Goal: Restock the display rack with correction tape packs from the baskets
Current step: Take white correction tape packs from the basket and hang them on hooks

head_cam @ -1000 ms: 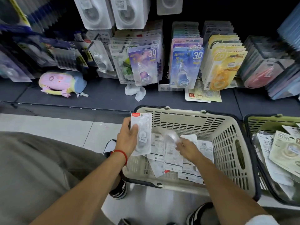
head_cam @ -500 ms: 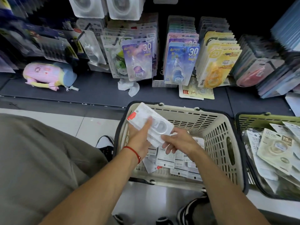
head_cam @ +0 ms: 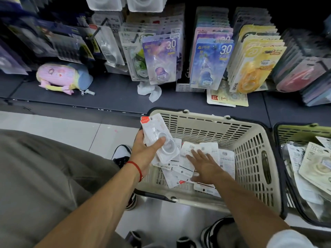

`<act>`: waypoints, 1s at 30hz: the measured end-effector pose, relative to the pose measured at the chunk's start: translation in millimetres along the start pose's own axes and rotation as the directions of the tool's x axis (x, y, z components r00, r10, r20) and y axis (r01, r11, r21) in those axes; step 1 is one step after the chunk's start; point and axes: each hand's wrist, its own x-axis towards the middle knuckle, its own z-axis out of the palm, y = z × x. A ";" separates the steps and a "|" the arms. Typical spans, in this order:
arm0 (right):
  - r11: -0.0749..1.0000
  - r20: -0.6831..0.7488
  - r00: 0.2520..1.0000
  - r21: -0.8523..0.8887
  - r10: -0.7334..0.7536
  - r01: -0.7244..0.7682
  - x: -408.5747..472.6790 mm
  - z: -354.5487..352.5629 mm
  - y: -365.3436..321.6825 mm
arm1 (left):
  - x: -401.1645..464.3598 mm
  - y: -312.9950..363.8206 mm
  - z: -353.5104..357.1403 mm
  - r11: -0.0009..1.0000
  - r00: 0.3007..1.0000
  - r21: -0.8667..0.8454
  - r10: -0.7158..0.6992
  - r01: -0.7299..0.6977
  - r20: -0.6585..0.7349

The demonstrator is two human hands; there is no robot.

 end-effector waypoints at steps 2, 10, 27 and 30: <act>0.964 -0.037 0.999 0.265 -0.026 0.035 -10.9 -10.4 8.1 | -0.8 0.6 0.4 0.999 1.000 0.039 -0.010 0.009 0.023; 0.515 -0.435 0.763 0.843 0.478 0.158 -54.3 -68.9 48.7 | -10.1 4.0 16.9 0.980 0.974 0.147 -0.155 0.131 0.164; 0.900 -0.310 0.933 0.435 0.182 -0.031 -26.3 -37.6 7.9 | -14.7 -5.3 21.7 0.943 0.924 0.054 -0.333 0.328 0.188; 0.997 0.052 0.998 -0.071 0.046 -0.042 -26.0 2.7 25.3 | -12.9 -1.0 18.5 0.942 0.927 0.023 -0.334 0.335 0.169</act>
